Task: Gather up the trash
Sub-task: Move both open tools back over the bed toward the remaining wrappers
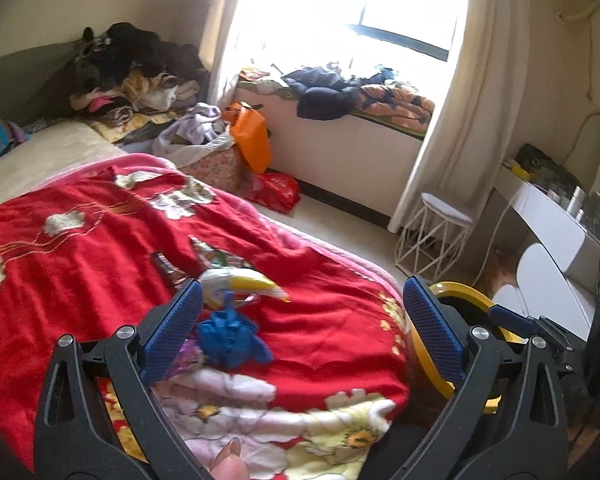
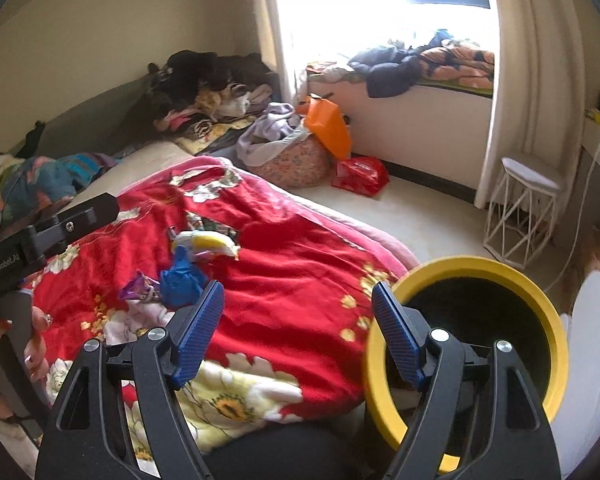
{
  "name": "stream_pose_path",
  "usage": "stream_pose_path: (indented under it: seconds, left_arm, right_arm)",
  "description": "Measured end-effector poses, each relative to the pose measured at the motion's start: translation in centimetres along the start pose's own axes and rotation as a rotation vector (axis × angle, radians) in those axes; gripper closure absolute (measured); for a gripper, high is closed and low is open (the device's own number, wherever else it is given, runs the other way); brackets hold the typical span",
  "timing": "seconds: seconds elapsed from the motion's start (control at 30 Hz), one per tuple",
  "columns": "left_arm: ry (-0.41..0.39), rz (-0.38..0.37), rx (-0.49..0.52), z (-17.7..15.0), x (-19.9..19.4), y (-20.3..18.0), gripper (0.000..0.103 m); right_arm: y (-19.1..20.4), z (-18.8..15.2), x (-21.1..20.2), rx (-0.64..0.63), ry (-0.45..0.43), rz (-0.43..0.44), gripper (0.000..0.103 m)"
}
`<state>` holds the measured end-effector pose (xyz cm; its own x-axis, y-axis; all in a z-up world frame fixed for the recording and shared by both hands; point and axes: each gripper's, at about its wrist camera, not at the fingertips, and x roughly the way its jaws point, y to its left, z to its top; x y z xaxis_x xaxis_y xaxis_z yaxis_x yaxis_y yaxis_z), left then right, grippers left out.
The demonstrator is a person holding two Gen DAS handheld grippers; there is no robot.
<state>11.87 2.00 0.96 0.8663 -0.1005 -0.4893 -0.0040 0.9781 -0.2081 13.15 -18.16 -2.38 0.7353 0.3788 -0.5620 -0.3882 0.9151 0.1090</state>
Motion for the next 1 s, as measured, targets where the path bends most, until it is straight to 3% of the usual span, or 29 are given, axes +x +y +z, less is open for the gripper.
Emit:
stream_pose_path:
  seconds: [0.33, 0.67, 0.87, 1.0]
  left_arm:
    - [-0.01, 0.05, -0.062, -0.1, -0.9, 4.1, 0.011]
    - [0.046, 0.096, -0.119, -1.4, -0.4, 8.0, 0.011]
    - [0.104, 0.109, -0.132, -2.8, 0.5, 9.6, 0.011]
    - [0.145, 0.108, -0.137, -4.0, 1.0, 10.3, 0.019]
  right_arm:
    - [3.3, 1.1, 1.9, -0.061, 0.003, 0.038, 0.029]
    - [4.7, 2.1, 5.7, -0.089, 0.031, 0.068, 0.031]
    - [5.0, 2.5, 9.3, -0.109, 0.071, 0.085, 0.044]
    - [5.1, 2.6, 11.5, -0.115, 0.103, 0.103, 0.051]
